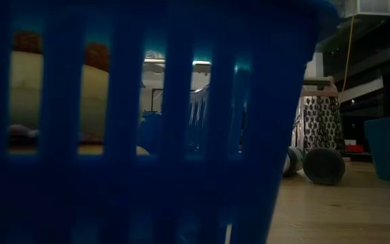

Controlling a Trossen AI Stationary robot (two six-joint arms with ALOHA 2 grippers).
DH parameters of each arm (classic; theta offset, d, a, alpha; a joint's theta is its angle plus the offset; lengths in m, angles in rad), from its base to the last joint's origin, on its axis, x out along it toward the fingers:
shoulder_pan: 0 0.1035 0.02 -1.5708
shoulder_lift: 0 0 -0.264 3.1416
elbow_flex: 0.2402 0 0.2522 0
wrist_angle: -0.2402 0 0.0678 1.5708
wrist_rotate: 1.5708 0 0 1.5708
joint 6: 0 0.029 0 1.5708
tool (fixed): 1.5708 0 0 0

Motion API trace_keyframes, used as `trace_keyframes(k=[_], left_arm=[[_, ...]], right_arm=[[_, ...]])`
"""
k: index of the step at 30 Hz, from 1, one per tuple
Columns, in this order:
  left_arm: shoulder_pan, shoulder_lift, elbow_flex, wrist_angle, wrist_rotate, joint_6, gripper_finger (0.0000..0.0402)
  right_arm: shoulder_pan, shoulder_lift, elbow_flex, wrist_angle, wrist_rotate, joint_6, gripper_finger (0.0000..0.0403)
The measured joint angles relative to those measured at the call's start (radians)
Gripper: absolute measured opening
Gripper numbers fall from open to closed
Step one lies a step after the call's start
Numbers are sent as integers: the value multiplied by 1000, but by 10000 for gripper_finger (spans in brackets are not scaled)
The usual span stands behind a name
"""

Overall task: Pick & Place Food Item
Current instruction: Put the red popcorn bag into the green bin, then adjust the blue bin

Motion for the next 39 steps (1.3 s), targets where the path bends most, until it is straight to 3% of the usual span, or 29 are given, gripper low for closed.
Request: trace_keyframes(k=[5, 14, 17, 21, 27, 35, 39], left_arm=[[23, 18, 0, -41, 14, -46, 71], [75, -6, 0, -234, -164, -101, 191], [94, -6, 0, -312, -154, -134, 211], [115, -20, 0, -261, -45, -140, 217], [117, -55, 0, -70, 41, -27, 171], [120, -62, -25, -61, 78, 11, 16], [127, -62, -118, -21, 148, -2, 4]], right_arm=[[-2, 0, 0, -1, 6, -34, 217], [-29, 0, 0, -50, 114, -62, 217], [-41, -2, 0, -63, 114, -56, 217], [-54, -2, 0, -76, 110, -55, 217], [-64, -2, 0, -77, 109, -45, 217], [-64, -3, 0, -77, 109, -22, 217], [-64, -3, 0, -77, 109, -18, 217]])
